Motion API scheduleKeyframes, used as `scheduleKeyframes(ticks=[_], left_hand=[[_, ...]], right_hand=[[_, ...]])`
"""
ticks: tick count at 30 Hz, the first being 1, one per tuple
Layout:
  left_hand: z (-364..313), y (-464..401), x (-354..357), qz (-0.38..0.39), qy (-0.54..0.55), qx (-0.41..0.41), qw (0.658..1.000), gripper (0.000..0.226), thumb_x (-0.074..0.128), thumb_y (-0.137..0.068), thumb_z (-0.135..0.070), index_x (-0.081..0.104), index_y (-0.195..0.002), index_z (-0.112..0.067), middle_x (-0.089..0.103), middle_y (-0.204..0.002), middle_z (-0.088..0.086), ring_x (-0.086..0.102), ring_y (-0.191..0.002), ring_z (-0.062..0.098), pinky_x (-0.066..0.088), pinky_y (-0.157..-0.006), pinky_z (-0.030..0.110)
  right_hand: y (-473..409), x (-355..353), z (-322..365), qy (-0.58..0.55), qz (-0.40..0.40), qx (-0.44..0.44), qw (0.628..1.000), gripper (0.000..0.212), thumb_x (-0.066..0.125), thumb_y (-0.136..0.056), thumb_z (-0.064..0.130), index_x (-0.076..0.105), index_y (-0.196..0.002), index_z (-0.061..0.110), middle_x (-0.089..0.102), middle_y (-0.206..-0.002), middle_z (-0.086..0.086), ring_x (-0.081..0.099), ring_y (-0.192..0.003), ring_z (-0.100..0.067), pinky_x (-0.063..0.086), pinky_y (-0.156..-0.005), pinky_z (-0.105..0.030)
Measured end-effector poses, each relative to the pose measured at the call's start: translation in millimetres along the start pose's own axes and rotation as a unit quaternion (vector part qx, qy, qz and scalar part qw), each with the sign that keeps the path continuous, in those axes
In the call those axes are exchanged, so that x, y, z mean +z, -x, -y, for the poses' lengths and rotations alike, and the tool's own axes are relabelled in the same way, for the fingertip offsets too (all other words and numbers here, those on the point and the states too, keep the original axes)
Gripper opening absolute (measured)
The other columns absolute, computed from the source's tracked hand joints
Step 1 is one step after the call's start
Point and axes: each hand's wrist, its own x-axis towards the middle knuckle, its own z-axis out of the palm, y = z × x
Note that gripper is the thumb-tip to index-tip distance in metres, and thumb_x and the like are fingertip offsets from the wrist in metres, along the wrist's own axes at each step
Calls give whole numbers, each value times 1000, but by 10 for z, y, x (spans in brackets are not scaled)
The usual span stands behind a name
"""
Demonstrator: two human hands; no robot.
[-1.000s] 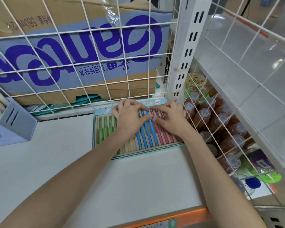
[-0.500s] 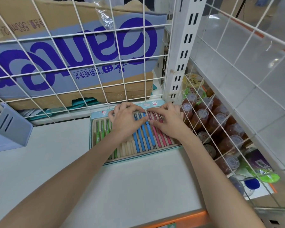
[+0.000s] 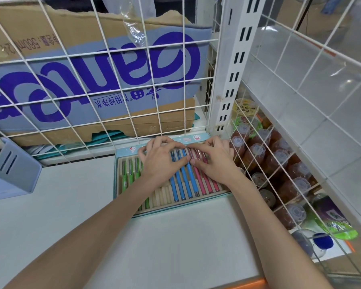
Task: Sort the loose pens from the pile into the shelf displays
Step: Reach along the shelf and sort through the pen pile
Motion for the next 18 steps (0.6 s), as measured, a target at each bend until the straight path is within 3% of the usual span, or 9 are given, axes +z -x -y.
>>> scheduleKeyframes(ticks=[6, 18], left_hand=[[24, -1, 6, 1, 6, 5, 1000, 37, 59, -79, -57, 60, -112, -40, 41, -120, -13, 28, -122, 9, 14, -97, 33], [23, -17, 29, 4, -22, 1, 1000, 37, 60, -77, -59, 62, -109, -41, 41, -121, -13, 29, -123, 10, 14, -101, 38]], right_hand=[[15, -2, 22, 18, 1, -7, 1000, 43, 57, -87, 47, 48, -129, 47, 32, -102, 5, 21, -97, -11, 22, -87, -31], [10, -17, 38, 29, 13, -4, 999, 43, 56, -88, 47, 48, -129, 45, 29, -103, 6, 20, -98, -11, 22, -89, -32]])
